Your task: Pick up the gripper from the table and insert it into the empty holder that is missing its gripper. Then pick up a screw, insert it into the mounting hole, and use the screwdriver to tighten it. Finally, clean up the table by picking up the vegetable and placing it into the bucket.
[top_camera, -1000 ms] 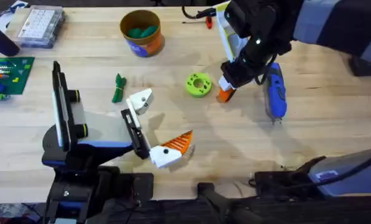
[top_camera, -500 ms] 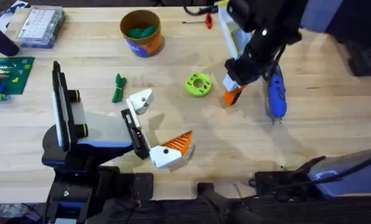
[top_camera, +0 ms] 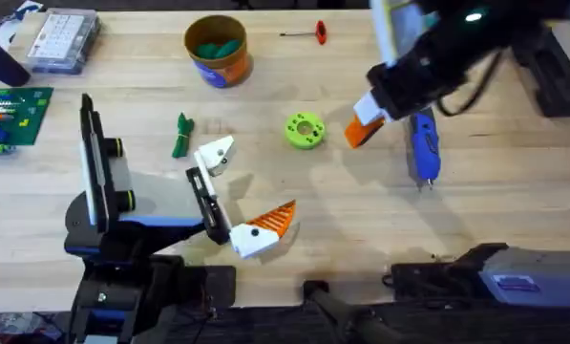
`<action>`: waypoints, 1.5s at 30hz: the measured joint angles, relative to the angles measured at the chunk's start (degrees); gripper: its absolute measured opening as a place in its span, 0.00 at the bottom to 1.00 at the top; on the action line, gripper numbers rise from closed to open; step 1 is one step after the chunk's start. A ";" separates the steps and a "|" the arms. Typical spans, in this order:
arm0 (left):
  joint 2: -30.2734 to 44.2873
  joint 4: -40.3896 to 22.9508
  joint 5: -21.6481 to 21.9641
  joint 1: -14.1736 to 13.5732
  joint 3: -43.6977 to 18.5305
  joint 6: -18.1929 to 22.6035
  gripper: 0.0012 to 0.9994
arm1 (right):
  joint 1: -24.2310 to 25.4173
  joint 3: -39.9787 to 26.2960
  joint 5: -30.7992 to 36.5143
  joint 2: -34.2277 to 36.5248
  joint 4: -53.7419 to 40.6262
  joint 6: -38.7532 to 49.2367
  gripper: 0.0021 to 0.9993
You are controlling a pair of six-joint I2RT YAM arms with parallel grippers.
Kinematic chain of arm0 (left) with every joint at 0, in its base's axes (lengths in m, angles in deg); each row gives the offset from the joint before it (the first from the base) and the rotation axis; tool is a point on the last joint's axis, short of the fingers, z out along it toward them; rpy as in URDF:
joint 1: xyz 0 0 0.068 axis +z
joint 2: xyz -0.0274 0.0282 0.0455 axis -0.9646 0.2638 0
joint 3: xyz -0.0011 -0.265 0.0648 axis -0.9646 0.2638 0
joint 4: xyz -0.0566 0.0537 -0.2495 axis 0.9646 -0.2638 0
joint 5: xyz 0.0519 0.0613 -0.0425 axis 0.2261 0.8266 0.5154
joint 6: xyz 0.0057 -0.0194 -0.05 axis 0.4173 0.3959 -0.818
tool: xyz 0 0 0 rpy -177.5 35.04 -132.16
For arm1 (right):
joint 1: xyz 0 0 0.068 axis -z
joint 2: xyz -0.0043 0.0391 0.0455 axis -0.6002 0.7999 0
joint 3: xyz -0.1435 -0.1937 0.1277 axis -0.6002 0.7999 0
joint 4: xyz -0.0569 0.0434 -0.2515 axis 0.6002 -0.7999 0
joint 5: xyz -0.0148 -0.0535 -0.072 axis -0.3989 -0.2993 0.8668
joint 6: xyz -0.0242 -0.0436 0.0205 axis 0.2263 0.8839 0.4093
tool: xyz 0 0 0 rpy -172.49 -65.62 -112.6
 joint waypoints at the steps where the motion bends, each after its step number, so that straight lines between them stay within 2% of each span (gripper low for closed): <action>1: 0.00 0.01 0.00 0.00 0.00 0.00 0.99 | 0.00 -0.04 -0.07 -1.47 -0.01 -0.13 0.03; 10: 0.00 -0.01 0.00 0.00 0.00 0.00 0.99 | 0.55 -0.17 -2.06 -12.09 -0.01 -2.00 0.03; 15: 0.01 -0.01 0.00 0.00 0.00 0.00 0.99 | 5.37 1.88 -8.37 -12.78 2.54 -1.15 0.03; 18: 0.00 -0.01 0.00 0.00 0.00 0.00 0.99 | 9.65 6.17 -15.01 -12.70 5.76 0.14 0.03; 24: 0.02 -0.01 0.01 0.00 0.00 0.00 0.99 | 17.84 19.63 -35.47 -11.44 19.83 1.79 0.03; 30: 0.00 -0.01 0.01 0.00 0.00 0.00 0.99 | 19.41 29.32 -54.01 -5.19 29.84 2.03 0.03; 38: 0.00 -0.01 0.00 0.00 0.00 0.00 0.99 | 19.15 30.86 -72.84 5.64 40.84 2.51 0.03; 41: 0.00 -0.01 0.00 0.00 0.00 0.00 0.99 | 18.38 30.86 -77.17 8.14 41.75 2.52 0.03; 45: 0.00 -0.01 0.00 0.00 0.00 0.00 0.99 | 16.40 30.86 -79.79 9.74 42.13 2.17 0.03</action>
